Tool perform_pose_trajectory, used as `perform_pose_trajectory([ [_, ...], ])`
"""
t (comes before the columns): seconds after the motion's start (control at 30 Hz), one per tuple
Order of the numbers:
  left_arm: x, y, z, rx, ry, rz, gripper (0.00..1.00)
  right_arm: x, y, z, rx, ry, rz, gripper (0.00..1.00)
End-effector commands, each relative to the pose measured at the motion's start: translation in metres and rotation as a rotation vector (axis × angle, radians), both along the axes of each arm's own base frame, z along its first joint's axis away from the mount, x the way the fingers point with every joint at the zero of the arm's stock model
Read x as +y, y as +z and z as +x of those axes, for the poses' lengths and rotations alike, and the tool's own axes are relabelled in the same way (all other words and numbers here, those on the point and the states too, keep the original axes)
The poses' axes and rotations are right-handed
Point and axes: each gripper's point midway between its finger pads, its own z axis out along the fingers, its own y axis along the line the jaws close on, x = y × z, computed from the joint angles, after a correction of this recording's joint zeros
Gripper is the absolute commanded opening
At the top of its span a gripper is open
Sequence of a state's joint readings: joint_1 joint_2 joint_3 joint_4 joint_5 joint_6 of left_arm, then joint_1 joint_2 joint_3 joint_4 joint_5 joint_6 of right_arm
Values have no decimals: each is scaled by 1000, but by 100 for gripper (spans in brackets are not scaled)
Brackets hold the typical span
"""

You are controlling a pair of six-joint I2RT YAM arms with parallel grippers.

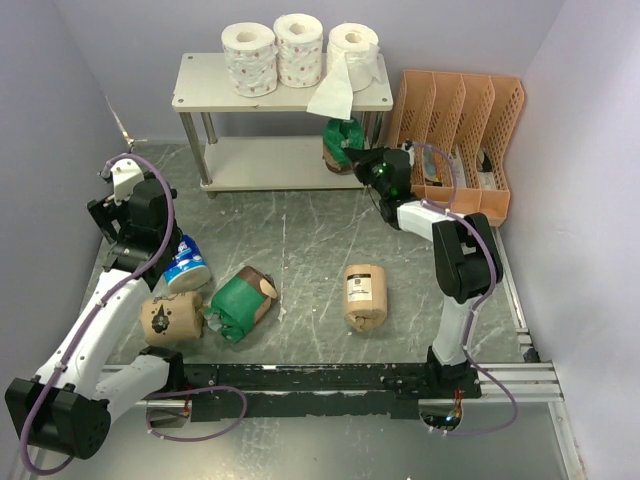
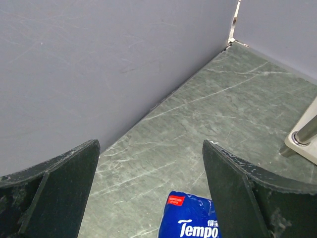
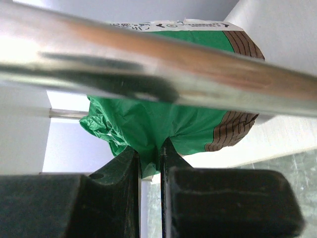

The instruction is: Place and organize the paper towels onto the shelf

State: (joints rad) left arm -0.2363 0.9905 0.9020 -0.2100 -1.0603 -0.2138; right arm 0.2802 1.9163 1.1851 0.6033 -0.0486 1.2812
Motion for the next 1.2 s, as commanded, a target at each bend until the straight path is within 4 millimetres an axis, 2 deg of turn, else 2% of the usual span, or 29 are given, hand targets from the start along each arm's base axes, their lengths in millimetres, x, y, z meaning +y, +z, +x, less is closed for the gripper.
perform_pose_trajectory([
  [0.0, 7, 5, -5, -27, 53, -5, 96, -8, 41, 25, -156, -44, 3, 0],
  [0.03, 10, 6, -8, -32, 74, -4, 96, -9, 39, 27, -157, -46, -3, 2],
  [0.1, 13, 8, -12, -47, 95, -5, 96, -11, 37, 31, -155, -48, -7, 15],
  [0.2, 14, 11, -15, -65, 96, -6, 96, -12, 36, 34, -164, -41, -13, 28],
  [0.27, 13, 10, -13, -67, 89, -8, 96, -13, 38, 34, -173, -36, -14, 41],
  [0.37, 13, 8, -11, -52, 87, -7, 96, -14, 40, 33, -175, -34, -10, 45],
  [0.47, 12, 7, -10, -44, 84, -9, 96, -14, 45, 30, -185, -21, 0, 60],
  [0.57, 12, 7, -9, -49, 78, -13, 96, -9, 55, 16, -212, 24, 10, 66],
  [0.63, 12, 7, -10, -49, 77, -12, 96, 0, 60, -6, -217, 85, 14, 70],
  [0.7, 12, 8, -10, -54, 73, -15, 96, 16, 70, -38, -229, 174, 1, 74],
  [0.73, 12, 8, -10, -54, 70, -16, 96, 26, 68, -56, -220, 225, -15, 78],
  [0.77, 11, 9, -10, -57, 68, -18, 96, 40, 62, -76, -197, 307, -24, 82],
  [0.8, 11, 9, -9, -56, 63, -20, 96, 51, 55, -93, -174, 377, -36, 95],
  [0.83, 10, 10, -9, -59, 61, -22, 96, 61, 44, -108, -138, 442, -62, 99],
  [0.93, 11, 11, -10, -63, 60, -25, 96, 86, 6, -151, -72, 621, -180, 100],
  [1.07, 11, 12, -10, -68, 59, -25, 96, 113, -16, -206, -146, 992, -235, 100],
  [1.1, 11, 12, -10, -68, 61, -24, 96, 117, -17, -216, -153, 1075, -218, 100],
  [1.17, 11, 12, -11, -66, 60, -24, 96, 117, -35, -230, -119, 1168, -212, 100],
])
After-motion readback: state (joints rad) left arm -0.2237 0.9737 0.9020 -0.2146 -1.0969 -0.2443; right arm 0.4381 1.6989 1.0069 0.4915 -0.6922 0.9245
